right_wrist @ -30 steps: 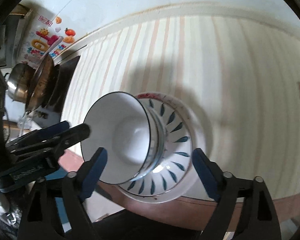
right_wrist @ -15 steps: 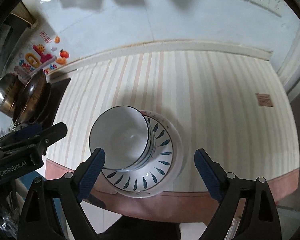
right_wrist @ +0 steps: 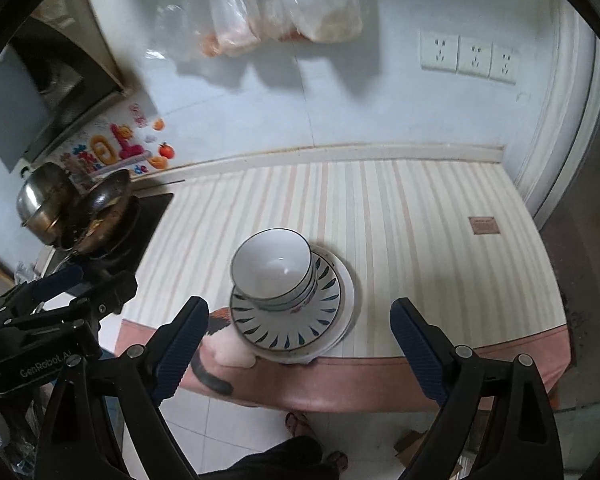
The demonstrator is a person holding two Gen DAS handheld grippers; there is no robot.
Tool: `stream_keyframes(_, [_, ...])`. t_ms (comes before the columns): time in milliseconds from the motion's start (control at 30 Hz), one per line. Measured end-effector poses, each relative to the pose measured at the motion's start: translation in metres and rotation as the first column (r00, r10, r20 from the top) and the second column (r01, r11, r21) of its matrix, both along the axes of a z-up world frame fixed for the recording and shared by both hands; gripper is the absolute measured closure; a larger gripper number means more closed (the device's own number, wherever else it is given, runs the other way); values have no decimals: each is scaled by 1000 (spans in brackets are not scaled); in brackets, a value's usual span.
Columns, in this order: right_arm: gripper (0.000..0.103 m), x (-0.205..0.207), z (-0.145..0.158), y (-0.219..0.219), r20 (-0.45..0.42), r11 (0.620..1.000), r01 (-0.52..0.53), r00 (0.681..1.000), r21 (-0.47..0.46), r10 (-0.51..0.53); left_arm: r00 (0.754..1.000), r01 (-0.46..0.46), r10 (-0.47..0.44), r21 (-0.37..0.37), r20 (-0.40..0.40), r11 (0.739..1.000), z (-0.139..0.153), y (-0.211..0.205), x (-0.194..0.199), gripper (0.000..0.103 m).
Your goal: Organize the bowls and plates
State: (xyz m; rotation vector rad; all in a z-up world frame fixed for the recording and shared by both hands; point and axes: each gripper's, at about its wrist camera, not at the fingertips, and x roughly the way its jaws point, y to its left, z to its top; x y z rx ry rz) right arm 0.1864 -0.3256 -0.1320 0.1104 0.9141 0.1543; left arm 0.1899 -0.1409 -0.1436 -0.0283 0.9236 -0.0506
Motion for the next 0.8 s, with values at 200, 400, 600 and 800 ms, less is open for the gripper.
stream_keyframes(200, [8, -65, 33, -1, 55, 1000, -21, 998, -9, 22, 998, -43, 43, 8, 56, 999, 28, -3, -58, 12])
stream_keyframes(400, [7, -134, 58, -5, 121, 999, -11, 992, -43, 16, 994, -65, 63, 15, 86, 998, 39, -5, -110, 12])
stream_keyframes(600, [6, -183, 74, -9, 178, 997, 18, 984, -78, -4, 993, -64, 62, 23, 103, 998, 44, -9, -152, 12])
stream_keyframes(800, [6, -214, 80, -14, 195, 997, 27, 981, -78, -11, 989, -62, 54, 52, 139, 997, 51, -11, -174, 12])
